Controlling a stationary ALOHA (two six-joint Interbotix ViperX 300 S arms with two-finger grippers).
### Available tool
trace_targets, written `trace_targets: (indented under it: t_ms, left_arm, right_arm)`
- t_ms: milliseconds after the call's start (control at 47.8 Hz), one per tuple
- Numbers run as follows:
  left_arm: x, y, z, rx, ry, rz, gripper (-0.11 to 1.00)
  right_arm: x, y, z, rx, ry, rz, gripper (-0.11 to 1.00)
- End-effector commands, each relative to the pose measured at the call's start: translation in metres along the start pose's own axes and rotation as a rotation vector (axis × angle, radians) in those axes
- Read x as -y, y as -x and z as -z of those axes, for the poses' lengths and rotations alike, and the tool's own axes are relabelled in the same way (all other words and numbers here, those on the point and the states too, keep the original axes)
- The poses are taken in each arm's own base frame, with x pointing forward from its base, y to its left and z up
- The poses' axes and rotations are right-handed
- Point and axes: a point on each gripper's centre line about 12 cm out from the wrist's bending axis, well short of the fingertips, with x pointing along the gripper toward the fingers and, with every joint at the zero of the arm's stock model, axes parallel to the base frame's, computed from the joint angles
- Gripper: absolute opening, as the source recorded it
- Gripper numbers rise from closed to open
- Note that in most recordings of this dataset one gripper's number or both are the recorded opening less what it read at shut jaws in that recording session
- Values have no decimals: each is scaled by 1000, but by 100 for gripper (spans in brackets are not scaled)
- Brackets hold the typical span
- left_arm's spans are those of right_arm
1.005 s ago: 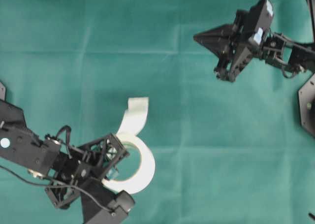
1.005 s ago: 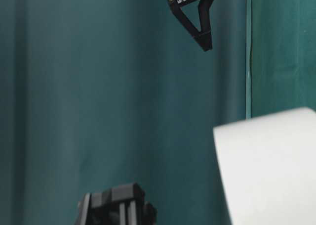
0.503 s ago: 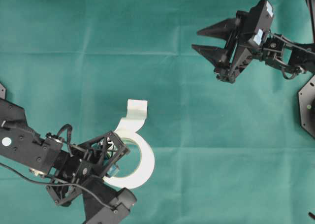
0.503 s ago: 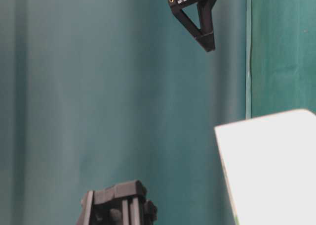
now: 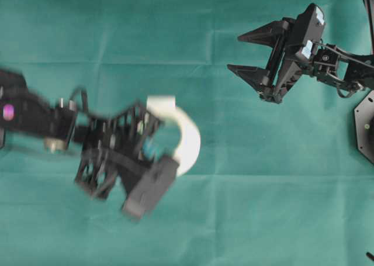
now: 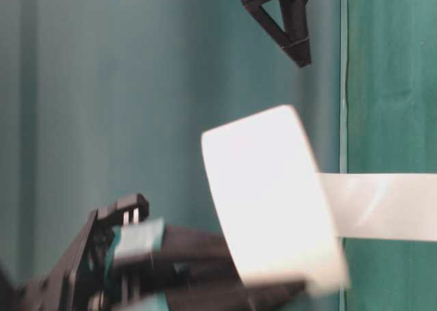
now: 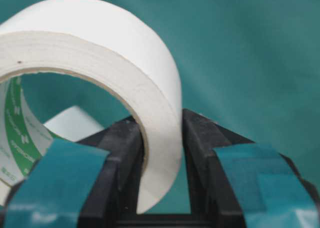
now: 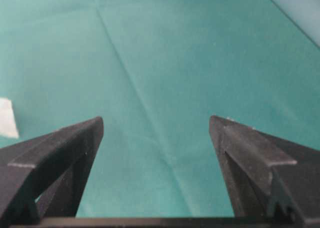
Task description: Peel off the duct tape with your right arm.
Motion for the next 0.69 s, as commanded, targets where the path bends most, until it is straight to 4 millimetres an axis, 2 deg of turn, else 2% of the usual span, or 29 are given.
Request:
trace_targets:
  t_ms: [0,84,230,377,524,670]
  left_arm:
    - [-30,24,3,46,56,-69,20]
    - [-57,28,19,34,124,-113,20]
    - [-94,38,39,26,213,-175,20]
    - [-120,50,52,28,269,-228,20]
    - [-139,56,62,26,314,-264,20]
    - [-144,49,70,5,332,-259,20]
  right_arm:
    - [-4,2,-5,19,3,-13,57]
    - [-5,3,-2,14,5,-18,57]
    - [-7,4,1,5,9,-25,57]
    - [-8,5,2,2,11,-29,57]
    - [-9,5,2,3,12,-32,57]
    - [-10,5,3,1,13,-34,57]
